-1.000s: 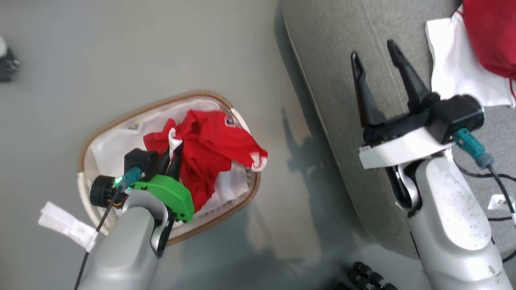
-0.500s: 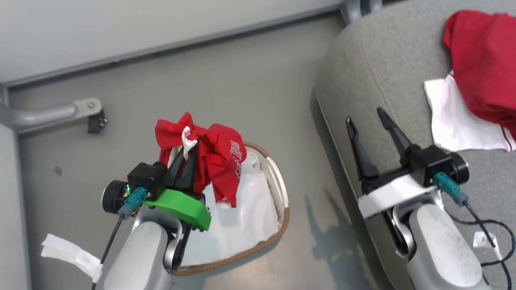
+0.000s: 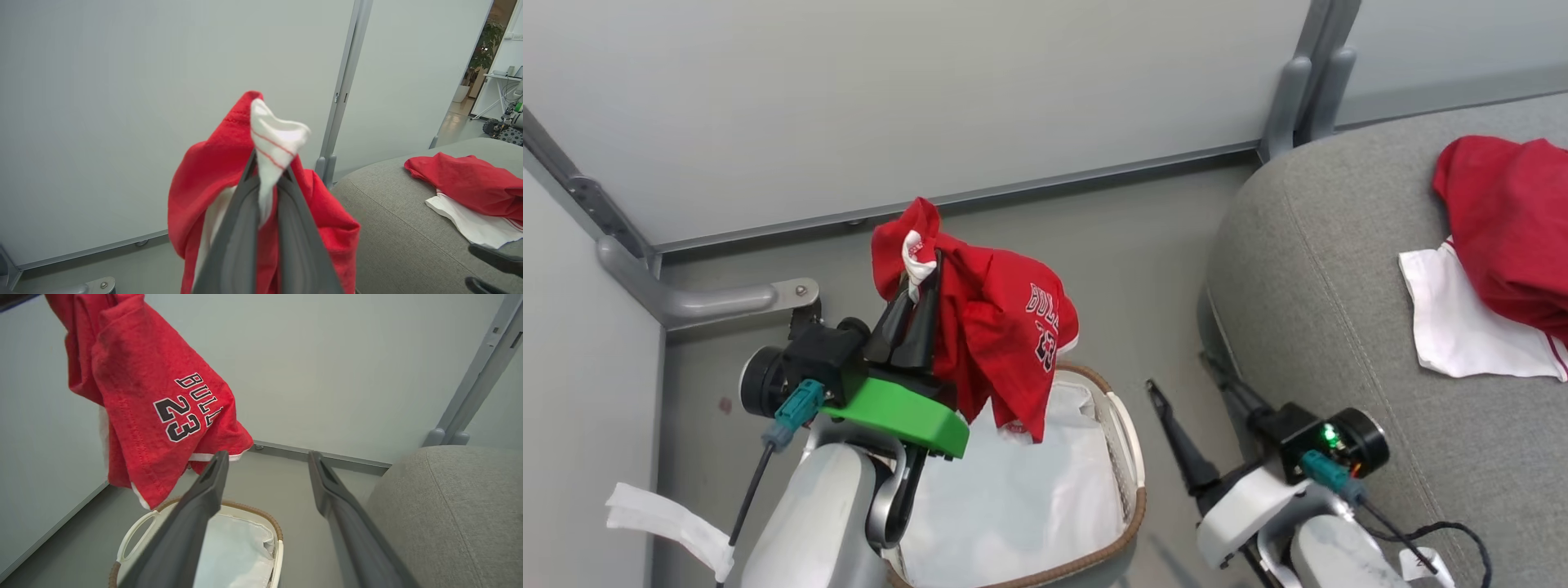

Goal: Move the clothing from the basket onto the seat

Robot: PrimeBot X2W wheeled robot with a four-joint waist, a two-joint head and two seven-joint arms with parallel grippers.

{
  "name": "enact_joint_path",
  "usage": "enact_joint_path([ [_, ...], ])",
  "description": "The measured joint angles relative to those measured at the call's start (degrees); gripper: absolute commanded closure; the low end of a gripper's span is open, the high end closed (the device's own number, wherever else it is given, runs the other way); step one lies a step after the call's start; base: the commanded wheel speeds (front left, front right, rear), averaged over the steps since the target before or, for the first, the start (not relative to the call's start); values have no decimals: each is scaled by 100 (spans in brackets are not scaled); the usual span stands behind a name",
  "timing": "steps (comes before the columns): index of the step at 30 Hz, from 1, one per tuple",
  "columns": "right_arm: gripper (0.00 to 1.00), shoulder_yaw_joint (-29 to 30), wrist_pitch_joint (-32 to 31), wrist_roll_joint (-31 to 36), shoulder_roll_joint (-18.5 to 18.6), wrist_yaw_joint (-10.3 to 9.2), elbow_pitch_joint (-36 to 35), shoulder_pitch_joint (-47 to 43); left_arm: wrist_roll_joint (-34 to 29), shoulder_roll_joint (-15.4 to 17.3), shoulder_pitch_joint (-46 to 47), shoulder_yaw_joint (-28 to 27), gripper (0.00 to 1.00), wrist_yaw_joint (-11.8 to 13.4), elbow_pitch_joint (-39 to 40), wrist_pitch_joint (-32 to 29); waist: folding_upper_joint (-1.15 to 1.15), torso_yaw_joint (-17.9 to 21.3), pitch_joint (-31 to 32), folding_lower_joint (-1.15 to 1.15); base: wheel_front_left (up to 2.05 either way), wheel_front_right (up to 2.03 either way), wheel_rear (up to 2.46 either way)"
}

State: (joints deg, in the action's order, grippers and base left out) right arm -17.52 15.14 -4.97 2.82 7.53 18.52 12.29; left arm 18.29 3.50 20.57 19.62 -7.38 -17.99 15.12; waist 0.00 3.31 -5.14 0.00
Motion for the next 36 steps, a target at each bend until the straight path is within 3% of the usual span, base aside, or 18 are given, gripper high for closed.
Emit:
enact_joint_path([
  [6, 0, -995, 0, -83, 40, 0, 80, 158, 34, -27, -38, 130, 100, 0, 19, 0, 0, -237, 145, 0, 0, 0, 0],
  [12, 0, -1752, 0, -256, 38, 0, 401, 1004, 99, -45, -48, 333, 100, 0, 5, 0, 0, -488, 163, 0, 0, 0, 0],
  [23, 0, -2305, 0, -633, 5, 0, 1626, 2114, 431, -57, 124, 1106, 100, 0, 60, 0, 0, -1010, 101, 0, 0, 0, 0],
  [24, 33, -2381, 0, -725, 7, 0, 1714, 2169, 494, -62, 136, 1202, 100, 0, 85, 0, 0, -1064, 93, 0, 0, 0, 0],
  [25, 100, -2452, 0, -821, 3, 0, 1795, 2220, 533, -64, 147, 1266, 100, 0, 90, 0, 0, -1115, 83, 0, 0, 0, 0],
  [29, 100, -2368, 0, -1131, 0, 0, 1768, 2341, 578, -62, 194, 1328, 100, 9, 87, 0, 0, -1257, 35, 0, 0, 0, 0],
  [30, 100, -2317, 0, -1139, 1, 0, 1724, 2343, 571, -62, 195, 1306, 79, 25, 83, 0, 0, -1267, 20, 0, 0, 0, 0],
  [31, 100, -2267, 0, -1121, -1, 0, 1679, 2338, 563, -63, 196, 1273, 0, 42, 48, 2, 0, -1266, 2, 0, 0, 0, 0],
  [36, 100, -1660, -1, -1107, 5, 0, 1261, 1993, 520, -62, 151, 1044, 0, 77, -210, 4, 0, -1118, -4, 0, 0, 0, 0],
])
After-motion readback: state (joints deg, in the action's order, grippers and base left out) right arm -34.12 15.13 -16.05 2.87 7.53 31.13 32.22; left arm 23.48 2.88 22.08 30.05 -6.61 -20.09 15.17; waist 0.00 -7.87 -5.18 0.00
